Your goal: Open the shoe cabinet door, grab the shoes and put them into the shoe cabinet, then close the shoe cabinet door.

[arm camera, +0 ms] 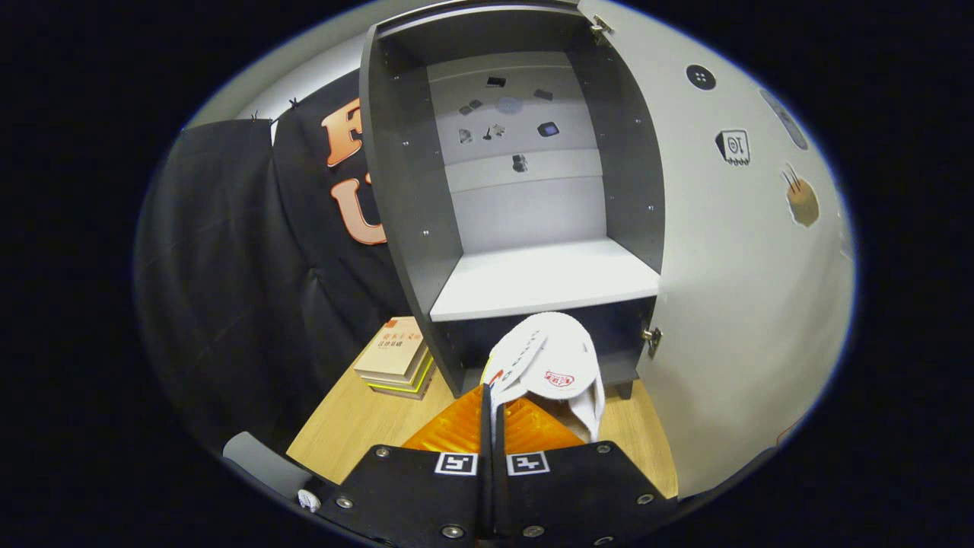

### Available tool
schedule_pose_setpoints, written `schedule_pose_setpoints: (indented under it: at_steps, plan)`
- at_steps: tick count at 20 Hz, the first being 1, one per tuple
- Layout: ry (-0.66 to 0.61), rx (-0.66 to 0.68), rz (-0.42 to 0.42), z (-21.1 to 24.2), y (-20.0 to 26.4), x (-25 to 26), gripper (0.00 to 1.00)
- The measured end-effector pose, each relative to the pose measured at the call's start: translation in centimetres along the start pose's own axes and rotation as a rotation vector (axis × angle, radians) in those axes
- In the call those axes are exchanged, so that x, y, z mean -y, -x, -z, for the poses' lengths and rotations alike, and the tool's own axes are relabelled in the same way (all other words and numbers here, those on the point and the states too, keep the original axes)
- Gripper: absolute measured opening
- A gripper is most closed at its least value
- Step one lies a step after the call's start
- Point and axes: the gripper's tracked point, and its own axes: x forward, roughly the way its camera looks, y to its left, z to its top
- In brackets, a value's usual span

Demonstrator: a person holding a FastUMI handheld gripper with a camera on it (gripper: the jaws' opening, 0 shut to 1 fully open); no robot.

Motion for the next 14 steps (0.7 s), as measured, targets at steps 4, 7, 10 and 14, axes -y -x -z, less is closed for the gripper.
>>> schedule_pose_setpoints:
  at_steps: [4,7,10,14]
  plan:
    - [0.020,0.014,-0.013,-3.3,-3.9,1.0,0.00]
    - [0.011,0.007,-0.038,-5.0,-7.3,1.6,0.00]
    - [0.005,-0.004,-0.067,-6.7,-11.0,2.1,0.00]
    - [0.008,-0.026,-0.082,-8.7,-15.9,3.2,0.00]
